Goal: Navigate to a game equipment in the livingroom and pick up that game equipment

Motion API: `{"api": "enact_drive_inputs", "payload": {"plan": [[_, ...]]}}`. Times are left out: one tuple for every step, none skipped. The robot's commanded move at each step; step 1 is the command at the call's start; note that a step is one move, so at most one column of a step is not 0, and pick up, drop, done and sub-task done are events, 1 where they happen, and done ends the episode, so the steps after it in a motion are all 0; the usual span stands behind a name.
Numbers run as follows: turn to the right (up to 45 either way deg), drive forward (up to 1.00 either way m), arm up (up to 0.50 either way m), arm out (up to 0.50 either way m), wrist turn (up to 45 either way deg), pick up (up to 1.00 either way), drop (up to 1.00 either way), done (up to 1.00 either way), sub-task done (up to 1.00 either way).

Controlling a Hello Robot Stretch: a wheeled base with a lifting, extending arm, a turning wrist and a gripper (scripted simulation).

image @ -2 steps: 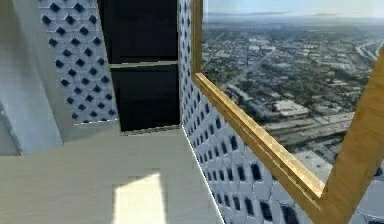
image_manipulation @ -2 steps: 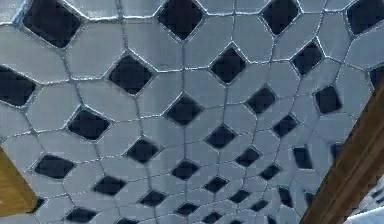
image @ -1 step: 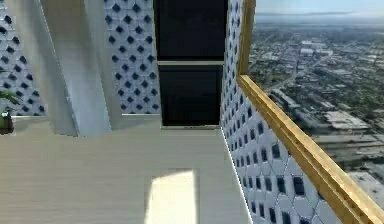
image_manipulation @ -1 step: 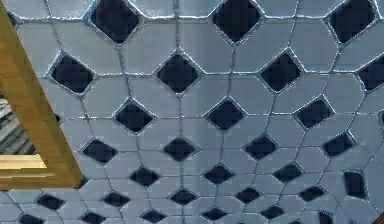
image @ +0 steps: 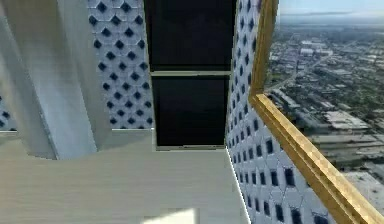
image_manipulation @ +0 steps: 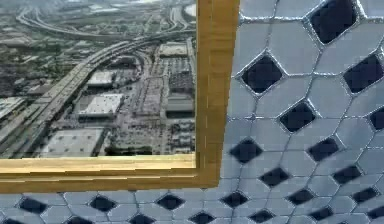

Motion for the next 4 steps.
{"api": "enact_drive_inputs", "payload": {"plan": [[-45.0,0.00,0.00,0.00,0.0,0.00,0.00,0.00,0.00],[-39.0,0.00,0.00,0.00,0.0,0.00,0.00,0.00,0.00],[0.0,1.00,0.00,0.00,0.0,0.00,0.00,0.00,0.00],[0.0,1.00,0.00,0.00,0.0,0.00,0.00,0.00,0.00]]}}
